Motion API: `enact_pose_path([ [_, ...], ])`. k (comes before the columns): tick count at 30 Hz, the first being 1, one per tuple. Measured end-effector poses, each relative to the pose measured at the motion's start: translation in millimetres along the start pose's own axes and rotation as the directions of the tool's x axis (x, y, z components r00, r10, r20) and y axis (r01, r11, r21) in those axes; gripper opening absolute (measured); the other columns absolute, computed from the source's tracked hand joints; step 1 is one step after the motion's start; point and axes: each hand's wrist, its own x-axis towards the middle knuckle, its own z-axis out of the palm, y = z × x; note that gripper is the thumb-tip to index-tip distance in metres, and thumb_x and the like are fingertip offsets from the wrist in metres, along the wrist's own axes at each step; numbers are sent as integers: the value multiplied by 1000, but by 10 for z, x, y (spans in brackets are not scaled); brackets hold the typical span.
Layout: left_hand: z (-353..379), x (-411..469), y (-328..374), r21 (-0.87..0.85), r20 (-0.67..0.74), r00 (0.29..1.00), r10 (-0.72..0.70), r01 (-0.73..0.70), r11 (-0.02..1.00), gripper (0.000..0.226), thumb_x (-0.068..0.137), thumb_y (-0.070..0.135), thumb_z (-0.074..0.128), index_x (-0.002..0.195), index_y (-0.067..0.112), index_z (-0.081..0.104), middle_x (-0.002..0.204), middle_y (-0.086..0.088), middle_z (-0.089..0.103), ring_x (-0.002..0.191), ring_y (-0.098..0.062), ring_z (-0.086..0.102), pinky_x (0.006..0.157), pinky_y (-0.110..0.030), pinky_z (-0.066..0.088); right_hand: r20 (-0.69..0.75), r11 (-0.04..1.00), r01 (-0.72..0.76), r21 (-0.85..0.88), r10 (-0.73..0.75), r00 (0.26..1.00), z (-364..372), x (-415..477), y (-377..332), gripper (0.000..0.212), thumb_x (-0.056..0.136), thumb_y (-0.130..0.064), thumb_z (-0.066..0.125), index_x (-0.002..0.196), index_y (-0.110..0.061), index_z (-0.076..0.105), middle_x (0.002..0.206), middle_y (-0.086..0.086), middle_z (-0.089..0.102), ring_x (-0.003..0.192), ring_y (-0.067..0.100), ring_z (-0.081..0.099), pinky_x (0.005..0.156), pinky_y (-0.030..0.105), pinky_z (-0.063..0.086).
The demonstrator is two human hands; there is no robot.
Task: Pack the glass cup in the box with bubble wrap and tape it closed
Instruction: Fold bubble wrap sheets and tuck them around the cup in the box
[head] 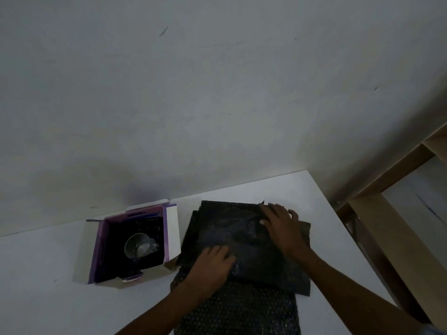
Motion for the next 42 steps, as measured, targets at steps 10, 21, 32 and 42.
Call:
enact_pose_path([
  [10,386,-41,-179,179,249,967,-52,7,984,39,70,58,56,93,30,70,88,4,71,72,-18,66,67,-40,55,455,936,259,-238,-128,881,498,-1058,1,47,76,-43,43,117,-22,54,117,9,61,106,30,59,97,49,42],
  [21,7,-8,-238,73,-69,996,-64,69,995,40,87,36,42,117,19,61,106,-7,67,92,-23,62,82,-42,52,499,999,54,-7,-43,866,-118,-437,81,17,93,-39,41,93,-26,52,86,-5,61,80,15,56,90,35,35],
  [32,249,102,-172,48,461,885,-61,43,998,70,95,47,44,151,18,14,158,-14,15,143,-36,15,115,-54,8,488,959,247,-138,-151,860,274,-869,-42,75,87,-57,40,149,-24,11,153,13,26,139,33,26,114,55,15],
  [42,-1279,89,-472,31,-451,887,103,-100,995,39,93,26,45,131,22,53,138,-2,54,118,-21,55,94,-36,42,-331,992,82,99,-45,943,-1028,-507,-781,15,87,-17,49,99,-10,55,91,12,63,82,29,59,76,40,45],
])
